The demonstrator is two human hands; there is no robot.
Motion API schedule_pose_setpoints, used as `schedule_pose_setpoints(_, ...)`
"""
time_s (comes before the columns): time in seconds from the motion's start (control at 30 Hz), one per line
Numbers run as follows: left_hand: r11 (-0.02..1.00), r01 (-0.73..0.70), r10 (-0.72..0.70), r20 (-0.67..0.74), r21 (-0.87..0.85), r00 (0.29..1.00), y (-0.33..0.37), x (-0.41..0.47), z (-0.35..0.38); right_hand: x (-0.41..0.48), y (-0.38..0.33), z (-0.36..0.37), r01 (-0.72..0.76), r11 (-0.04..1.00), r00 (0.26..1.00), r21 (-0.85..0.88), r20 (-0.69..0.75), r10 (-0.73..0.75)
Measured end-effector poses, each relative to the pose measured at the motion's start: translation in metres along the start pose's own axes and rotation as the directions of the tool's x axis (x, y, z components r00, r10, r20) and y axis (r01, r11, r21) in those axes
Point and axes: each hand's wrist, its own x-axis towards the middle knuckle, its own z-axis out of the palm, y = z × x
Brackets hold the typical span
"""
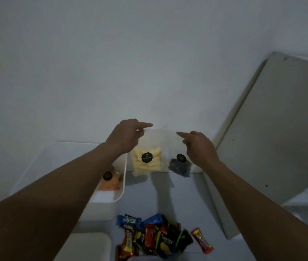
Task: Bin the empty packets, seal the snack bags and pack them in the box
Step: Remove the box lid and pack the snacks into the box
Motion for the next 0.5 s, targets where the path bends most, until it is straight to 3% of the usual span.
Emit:
schedule_pose_setpoints(0.27,0.996,0.06,-0.064,-0.059,-0.07,0.996,-0.023,-0.033,-0.116,0.011,-0.101,-0.05,0.09,0.981,0.99,0.174,-0.122,-0.069)
schedule_pose_setpoints(0.5,0.984,0.155,-0.164,-0.111,-0.09,0.98,-0.071,-0.077,-0.178,0.015,-0.195,-0.034,0.118,0.947,0.989,0.299,-0.12,-0.086)
